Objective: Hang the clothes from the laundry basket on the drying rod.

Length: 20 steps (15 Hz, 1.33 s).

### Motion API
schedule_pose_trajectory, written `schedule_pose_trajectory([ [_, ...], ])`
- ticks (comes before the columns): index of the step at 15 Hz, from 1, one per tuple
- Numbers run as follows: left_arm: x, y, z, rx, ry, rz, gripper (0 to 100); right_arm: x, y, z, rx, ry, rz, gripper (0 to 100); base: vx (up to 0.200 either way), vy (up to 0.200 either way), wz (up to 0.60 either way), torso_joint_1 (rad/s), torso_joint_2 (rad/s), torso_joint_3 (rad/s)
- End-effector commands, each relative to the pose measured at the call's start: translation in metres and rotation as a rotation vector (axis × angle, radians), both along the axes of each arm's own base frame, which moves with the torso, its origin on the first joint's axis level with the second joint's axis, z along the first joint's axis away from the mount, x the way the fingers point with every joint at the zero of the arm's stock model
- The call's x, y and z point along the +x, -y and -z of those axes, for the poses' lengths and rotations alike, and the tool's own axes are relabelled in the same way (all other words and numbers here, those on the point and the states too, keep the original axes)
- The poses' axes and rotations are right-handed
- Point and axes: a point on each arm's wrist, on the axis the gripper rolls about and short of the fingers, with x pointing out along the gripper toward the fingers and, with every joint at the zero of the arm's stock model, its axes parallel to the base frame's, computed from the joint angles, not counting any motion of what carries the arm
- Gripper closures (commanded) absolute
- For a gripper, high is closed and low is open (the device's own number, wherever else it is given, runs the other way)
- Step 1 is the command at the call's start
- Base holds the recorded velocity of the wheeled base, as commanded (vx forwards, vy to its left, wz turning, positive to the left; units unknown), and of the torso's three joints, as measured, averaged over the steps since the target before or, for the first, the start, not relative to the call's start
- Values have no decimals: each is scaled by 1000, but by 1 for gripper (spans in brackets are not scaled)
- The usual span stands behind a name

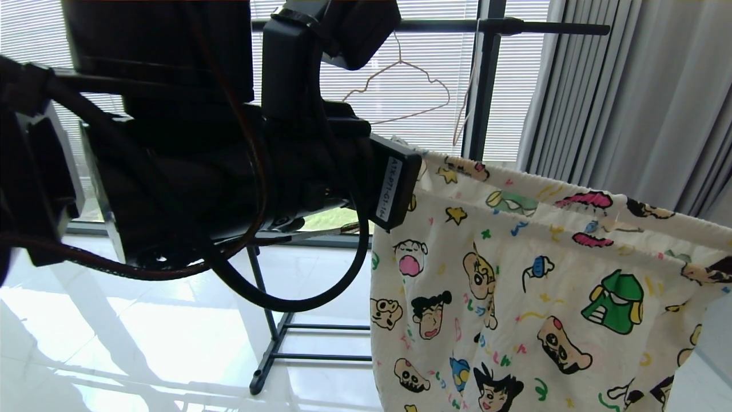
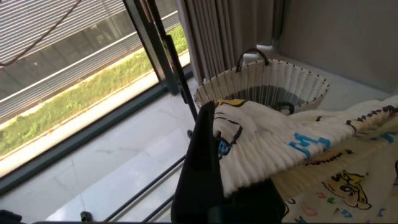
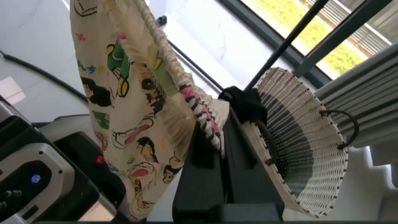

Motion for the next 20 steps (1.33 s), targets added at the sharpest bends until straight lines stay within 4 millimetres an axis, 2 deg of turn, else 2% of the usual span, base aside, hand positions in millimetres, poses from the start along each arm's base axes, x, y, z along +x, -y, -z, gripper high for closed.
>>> schedule_pose_trajectory([
  [1,-14,-3,-4,-1,-20,34,100,16,-13,0,-3,0,24,100,0,0,0,0,0,0],
  [2,-17,-2,-3,-6,-40,39,100,22,-17,0,4,4,33,100,0,0,0,0,0,0],
  [4,-35,8,2,-77,-153,77,100,49,-39,-5,33,35,47,100,0,0,0,0,0,0],
  [6,-59,11,18,-31,-192,139,100,67,-54,-16,50,53,49,100,0,0,0,0,0,0],
  [8,-75,10,30,8,-216,191,100,79,-65,-25,61,64,48,100,0,0,0,0,0,0],
  [10,-79,11,35,20,-224,203,100,86,-71,-27,64,66,46,100,0,0,0,0,0,0],
  [14,-75,9,31,11,-202,166,100,82,-67,-28,62,67,52,100,0,0,0,0,0,0],
  [18,-26,-5,22,60,-97,-36,100,53,-40,-28,0,8,66,100,0,0,0,0,0,0],
  [20,-22,-4,15,39,-81,-71,100,52,-39,-27,-8,4,63,100,0,0,0,0,0,0],
])
